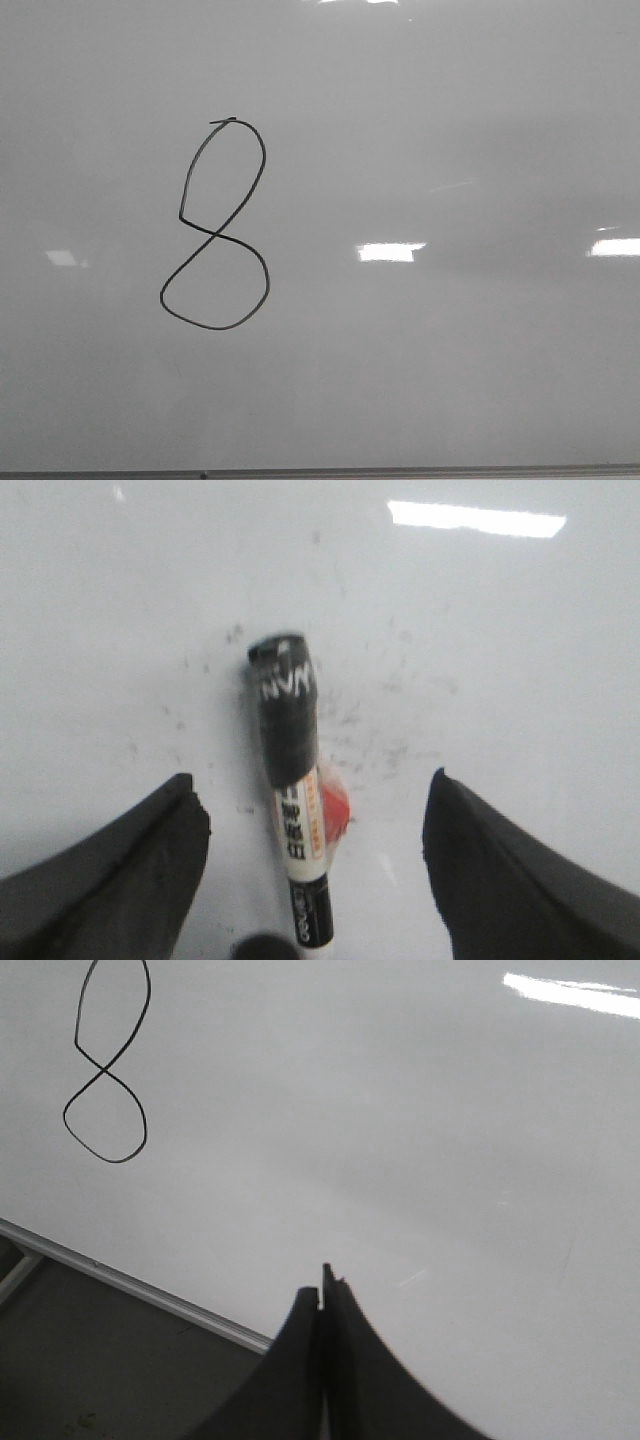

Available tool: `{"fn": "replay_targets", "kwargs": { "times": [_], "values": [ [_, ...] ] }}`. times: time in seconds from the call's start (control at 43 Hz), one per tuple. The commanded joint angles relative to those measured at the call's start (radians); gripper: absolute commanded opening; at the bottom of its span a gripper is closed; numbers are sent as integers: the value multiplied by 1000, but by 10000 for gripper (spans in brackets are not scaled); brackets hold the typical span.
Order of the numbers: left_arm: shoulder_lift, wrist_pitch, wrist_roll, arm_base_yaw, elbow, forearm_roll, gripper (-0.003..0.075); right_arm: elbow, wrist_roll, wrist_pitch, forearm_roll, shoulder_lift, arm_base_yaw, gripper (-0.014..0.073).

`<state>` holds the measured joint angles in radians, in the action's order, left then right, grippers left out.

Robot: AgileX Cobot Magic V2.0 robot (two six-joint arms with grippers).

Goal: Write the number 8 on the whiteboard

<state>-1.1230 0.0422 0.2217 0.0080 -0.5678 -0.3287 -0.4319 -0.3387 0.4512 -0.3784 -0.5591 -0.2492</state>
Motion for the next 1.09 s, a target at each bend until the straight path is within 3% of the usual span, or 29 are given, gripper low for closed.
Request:
{"fn": "replay_targets", "kwargs": {
  "times": [0.0, 0.186, 0.348, 0.441, 0.697, 1.069],
  "values": [
    [122, 38, 2, 1, -29, 3, 454, -27, -1, -71, -18, 0, 9, -69],
    [300, -100, 2, 1, -22, 3, 412, -27, -1, -66, -18, 0, 9, -69],
    [444, -132, 2, 1, 33, 3, 361, -27, -1, -66, -18, 0, 9, -69],
    [524, -144, 2, 1, 70, 3, 288, -27, -1, -66, -18, 0, 9, -69],
    [693, -265, 2, 1, 115, 3, -18, -27, -1, -66, -18, 0, 9, -69],
    [851, -286, 2, 1, 109, 2, -21, -27, -1, -66, -18, 0, 9, -69]
  ]
}}
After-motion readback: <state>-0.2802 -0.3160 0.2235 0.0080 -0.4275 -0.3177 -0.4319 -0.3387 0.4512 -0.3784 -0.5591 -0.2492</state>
